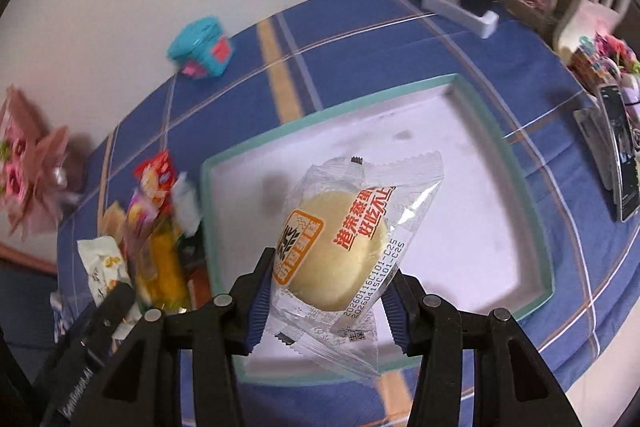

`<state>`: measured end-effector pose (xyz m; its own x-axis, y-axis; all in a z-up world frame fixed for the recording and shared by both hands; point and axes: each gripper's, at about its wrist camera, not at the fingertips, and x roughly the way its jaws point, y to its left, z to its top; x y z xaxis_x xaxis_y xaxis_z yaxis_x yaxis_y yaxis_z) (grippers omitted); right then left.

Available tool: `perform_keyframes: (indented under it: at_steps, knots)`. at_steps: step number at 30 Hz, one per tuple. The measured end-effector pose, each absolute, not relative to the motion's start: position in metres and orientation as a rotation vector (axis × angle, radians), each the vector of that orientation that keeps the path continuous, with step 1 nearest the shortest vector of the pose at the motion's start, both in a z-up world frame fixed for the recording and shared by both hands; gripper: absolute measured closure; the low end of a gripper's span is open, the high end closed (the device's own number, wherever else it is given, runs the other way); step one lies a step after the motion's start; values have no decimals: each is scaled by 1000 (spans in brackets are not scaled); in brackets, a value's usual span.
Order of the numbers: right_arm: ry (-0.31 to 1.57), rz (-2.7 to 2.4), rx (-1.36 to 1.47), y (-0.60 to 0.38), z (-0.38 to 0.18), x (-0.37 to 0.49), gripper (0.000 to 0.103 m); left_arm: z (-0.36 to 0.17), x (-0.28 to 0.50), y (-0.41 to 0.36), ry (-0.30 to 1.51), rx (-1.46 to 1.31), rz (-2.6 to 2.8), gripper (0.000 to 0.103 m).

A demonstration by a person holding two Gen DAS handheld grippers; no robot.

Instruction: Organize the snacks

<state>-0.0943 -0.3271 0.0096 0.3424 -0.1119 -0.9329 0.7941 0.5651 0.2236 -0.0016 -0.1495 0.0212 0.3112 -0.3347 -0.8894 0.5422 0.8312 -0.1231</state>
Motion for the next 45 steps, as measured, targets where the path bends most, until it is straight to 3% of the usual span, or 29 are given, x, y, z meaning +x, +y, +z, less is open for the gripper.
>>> perform_keyframes:
  at_steps: [17,21,27,30,34,36,37,45]
  knots:
    - [1037,-775,782,-388,-18,-100,50,-29,10,-240,1133,306,-704,45]
    - [1026,-790,768,-390,-15,-99,33,-29,10,-243,1140,305,-708,39]
    - [1051,-798,729,-383,-4,-98,33,-12,13,-231,1138,302,-664,36]
    - [1068,-795,714,-378,5,-100,31,-3,20,-219,1136,297,-608,20]
    - [1086,-798,698,-371,13,-104,17,4,25,-202,1120,315,-530,17]
    - [1090,-803,687,-367,15,-106,2,6,27,-192,1109,320,-502,13]
    - [1091,-806,678,-365,16,-106,0,6,28,-189,1105,318,-496,11]
    - [1078,-771,614,-344,30,-106,0,13,30,-153,1051,287,-453,0]
